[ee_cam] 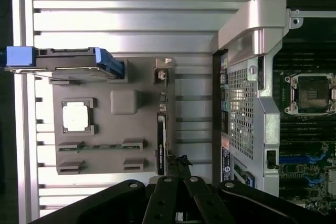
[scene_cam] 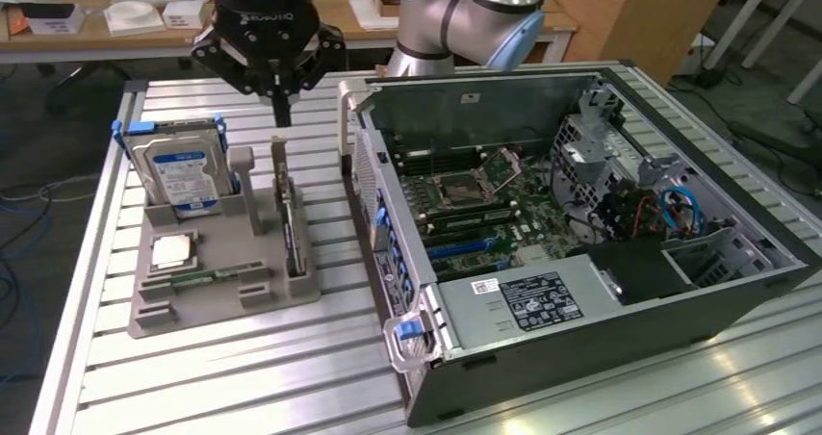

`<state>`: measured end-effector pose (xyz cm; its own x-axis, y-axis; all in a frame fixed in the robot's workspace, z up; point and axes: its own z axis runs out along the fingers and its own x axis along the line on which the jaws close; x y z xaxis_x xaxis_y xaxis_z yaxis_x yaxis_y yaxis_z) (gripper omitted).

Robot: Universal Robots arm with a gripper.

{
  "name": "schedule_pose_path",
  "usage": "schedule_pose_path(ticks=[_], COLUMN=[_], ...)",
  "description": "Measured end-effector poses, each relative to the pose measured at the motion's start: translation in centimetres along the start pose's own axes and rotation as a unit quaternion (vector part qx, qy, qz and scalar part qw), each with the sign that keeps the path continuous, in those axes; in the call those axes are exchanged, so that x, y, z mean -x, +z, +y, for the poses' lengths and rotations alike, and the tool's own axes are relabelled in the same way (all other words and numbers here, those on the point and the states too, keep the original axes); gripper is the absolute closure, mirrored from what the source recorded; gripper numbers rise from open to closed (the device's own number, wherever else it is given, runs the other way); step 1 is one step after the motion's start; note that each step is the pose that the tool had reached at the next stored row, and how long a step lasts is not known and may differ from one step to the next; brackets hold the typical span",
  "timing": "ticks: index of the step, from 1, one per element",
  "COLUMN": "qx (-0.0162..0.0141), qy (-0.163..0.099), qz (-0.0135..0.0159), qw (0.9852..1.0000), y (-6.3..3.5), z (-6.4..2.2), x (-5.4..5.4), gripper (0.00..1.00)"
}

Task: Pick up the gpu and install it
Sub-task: 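Reach for the gpu, then pick up the gpu and move the gpu toward the slot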

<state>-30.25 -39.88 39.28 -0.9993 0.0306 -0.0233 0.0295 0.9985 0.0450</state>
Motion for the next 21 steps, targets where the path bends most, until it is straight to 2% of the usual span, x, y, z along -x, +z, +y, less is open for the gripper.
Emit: schedule_pose_path(ticks=[6,15,17,18,20,21], qx=[0.0000,0.0000,0.0000,0.0000,0.0001,0.0000], qy=[-0.001,-0.001,-0.001,-0.001,-0.001,-0.001], qz=[0.0001,0.0000,0.0000,0.0000,0.0001,0.0000], qw=[1.0000,1.0000,1.0000,1.0000,1.0000,1.0000], y=[-0.02,-0.02,-0.02,-0.02,-0.02,-0.02], z=[-0.04,-0.04,-0.04,-0.04,-0.04,-0.04], x=[-1.3,-1.3,-1.3,-1.3,-1.3,-1.3], gripper=[0.90,0.89,0.77,0.77,0.65,0.65])
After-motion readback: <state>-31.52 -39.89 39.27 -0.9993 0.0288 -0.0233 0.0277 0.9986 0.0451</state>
